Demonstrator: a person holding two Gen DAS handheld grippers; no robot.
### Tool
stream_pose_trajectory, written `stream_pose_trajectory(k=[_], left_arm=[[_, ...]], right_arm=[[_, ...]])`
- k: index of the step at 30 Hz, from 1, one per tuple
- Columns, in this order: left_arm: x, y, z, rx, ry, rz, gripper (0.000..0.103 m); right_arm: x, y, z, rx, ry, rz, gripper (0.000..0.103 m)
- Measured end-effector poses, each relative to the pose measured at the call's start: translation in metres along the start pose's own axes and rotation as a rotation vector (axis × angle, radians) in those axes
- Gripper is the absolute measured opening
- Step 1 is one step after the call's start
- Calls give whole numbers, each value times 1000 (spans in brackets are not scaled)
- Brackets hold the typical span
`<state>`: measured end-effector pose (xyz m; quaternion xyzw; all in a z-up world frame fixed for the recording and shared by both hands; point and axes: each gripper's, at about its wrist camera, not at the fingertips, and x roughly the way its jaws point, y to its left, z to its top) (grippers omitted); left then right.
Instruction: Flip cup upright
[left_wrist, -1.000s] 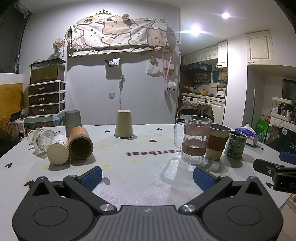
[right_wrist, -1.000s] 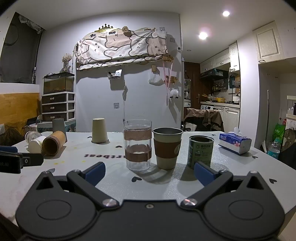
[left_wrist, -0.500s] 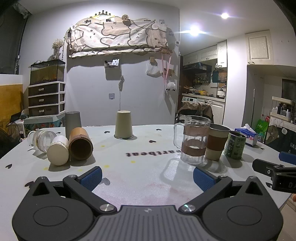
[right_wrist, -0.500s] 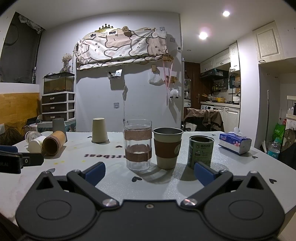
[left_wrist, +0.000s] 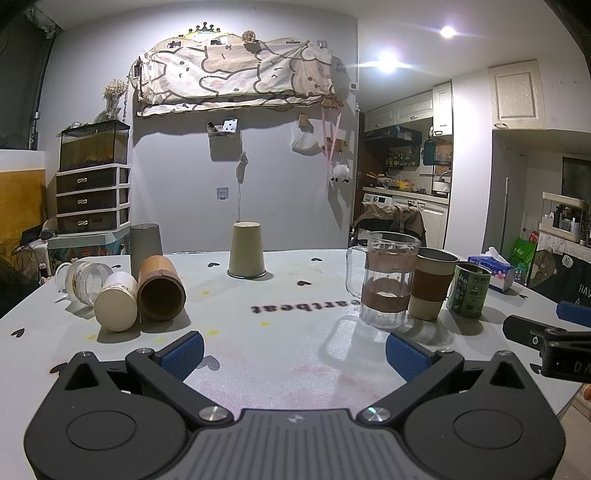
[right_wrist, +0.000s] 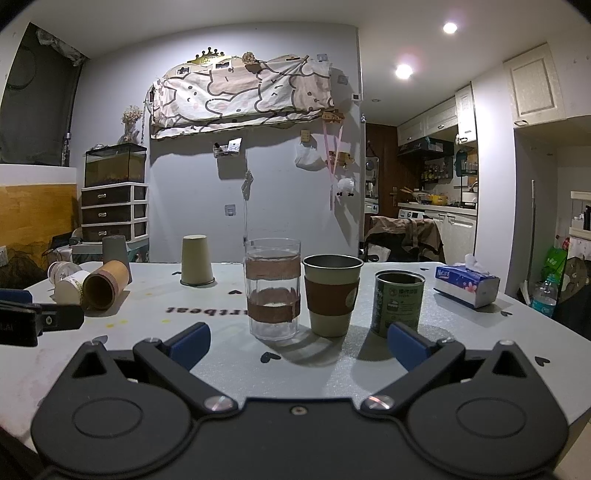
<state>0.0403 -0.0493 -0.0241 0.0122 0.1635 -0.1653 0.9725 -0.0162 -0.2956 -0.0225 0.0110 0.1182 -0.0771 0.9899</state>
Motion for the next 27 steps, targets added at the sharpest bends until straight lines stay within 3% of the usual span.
stream_pose_trajectory(k=[27], left_arm=[[-2,-2,7,6,-8,-3,103]], right_arm=[[0,-1,5,2,1,-12,103]])
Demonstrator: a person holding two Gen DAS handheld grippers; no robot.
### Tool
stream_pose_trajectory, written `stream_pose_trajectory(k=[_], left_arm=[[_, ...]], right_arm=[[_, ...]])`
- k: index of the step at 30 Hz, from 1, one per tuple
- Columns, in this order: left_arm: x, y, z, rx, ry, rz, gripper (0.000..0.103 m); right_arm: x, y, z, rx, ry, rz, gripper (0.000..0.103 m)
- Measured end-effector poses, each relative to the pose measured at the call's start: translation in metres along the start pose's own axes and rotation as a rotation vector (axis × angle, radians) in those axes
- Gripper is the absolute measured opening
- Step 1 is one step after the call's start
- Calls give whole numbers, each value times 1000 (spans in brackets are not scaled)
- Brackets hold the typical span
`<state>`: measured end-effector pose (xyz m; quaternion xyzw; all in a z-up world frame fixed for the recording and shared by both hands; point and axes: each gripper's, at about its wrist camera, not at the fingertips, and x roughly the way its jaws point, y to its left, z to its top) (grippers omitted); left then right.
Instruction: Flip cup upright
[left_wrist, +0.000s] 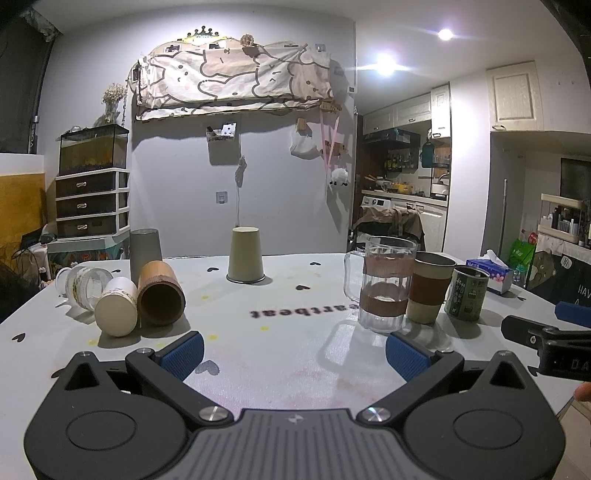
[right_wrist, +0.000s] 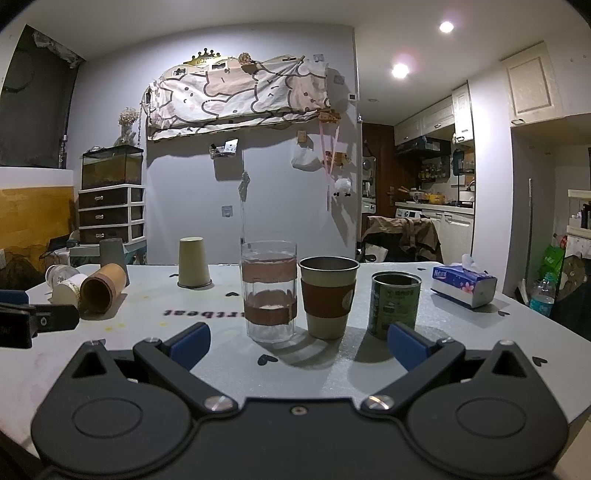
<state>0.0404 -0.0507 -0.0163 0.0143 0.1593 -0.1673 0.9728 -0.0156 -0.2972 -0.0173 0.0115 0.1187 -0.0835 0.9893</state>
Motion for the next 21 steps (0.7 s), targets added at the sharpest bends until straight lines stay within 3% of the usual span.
stream_pose_trajectory(k=[21], left_arm=[[-2,-2,2,2,-2,-1,103]], right_arm=[[0,0,0,0,-1,0,103]])
